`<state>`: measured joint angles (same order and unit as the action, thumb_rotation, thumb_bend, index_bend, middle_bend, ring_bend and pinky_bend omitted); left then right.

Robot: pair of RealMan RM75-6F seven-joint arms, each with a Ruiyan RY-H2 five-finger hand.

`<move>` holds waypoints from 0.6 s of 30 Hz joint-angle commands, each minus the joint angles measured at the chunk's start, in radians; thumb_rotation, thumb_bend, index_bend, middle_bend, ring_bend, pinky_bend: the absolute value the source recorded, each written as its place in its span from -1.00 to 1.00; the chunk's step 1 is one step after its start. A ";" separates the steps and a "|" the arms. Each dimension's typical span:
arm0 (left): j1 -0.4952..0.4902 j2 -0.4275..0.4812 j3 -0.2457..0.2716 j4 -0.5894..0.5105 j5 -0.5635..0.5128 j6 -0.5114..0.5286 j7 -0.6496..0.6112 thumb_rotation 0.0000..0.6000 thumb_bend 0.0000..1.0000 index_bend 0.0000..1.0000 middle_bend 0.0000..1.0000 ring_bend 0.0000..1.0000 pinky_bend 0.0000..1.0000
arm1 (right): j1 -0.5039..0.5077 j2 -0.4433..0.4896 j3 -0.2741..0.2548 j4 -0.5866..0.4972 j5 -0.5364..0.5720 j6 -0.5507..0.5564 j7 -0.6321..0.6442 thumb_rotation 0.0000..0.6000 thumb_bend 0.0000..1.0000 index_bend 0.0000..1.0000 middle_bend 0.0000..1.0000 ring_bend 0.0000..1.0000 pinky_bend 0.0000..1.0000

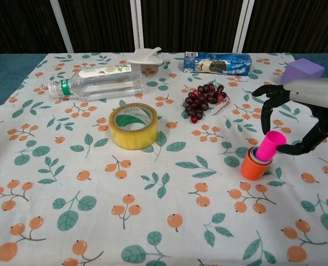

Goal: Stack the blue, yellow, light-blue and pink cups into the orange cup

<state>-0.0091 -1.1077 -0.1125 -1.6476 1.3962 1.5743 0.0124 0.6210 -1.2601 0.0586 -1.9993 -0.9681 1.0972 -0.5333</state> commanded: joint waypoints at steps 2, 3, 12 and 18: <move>0.000 0.000 0.000 0.000 -0.001 -0.001 -0.001 1.00 0.63 -0.85 -1.00 -1.00 -0.79 | 0.002 -0.004 -0.002 0.003 0.003 -0.002 -0.004 1.00 -0.21 0.00 -1.00 -1.00 -1.00; 0.000 0.000 0.000 0.000 -0.001 0.000 -0.001 1.00 0.63 -0.85 -1.00 -1.00 -0.79 | 0.003 -0.005 -0.002 0.004 0.004 -0.002 -0.005 1.00 -0.21 -0.06 -1.00 -1.00 -1.00; 0.000 0.001 -0.001 0.000 0.000 0.001 -0.003 1.00 0.63 -0.84 -1.00 -1.00 -0.78 | 0.007 0.001 -0.005 -0.003 0.031 0.006 -0.027 1.00 -0.21 -0.95 -1.00 -1.00 -1.00; 0.001 0.001 -0.002 0.001 -0.002 0.002 -0.005 1.00 0.63 -0.84 -1.00 -1.00 -0.78 | -0.024 0.060 0.000 -0.037 -0.005 0.059 0.003 1.00 -0.21 -0.97 -1.00 -1.00 -1.00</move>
<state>-0.0083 -1.1069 -0.1145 -1.6467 1.3942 1.5761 0.0075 0.6114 -1.2231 0.0577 -2.0237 -0.9560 1.1348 -0.5414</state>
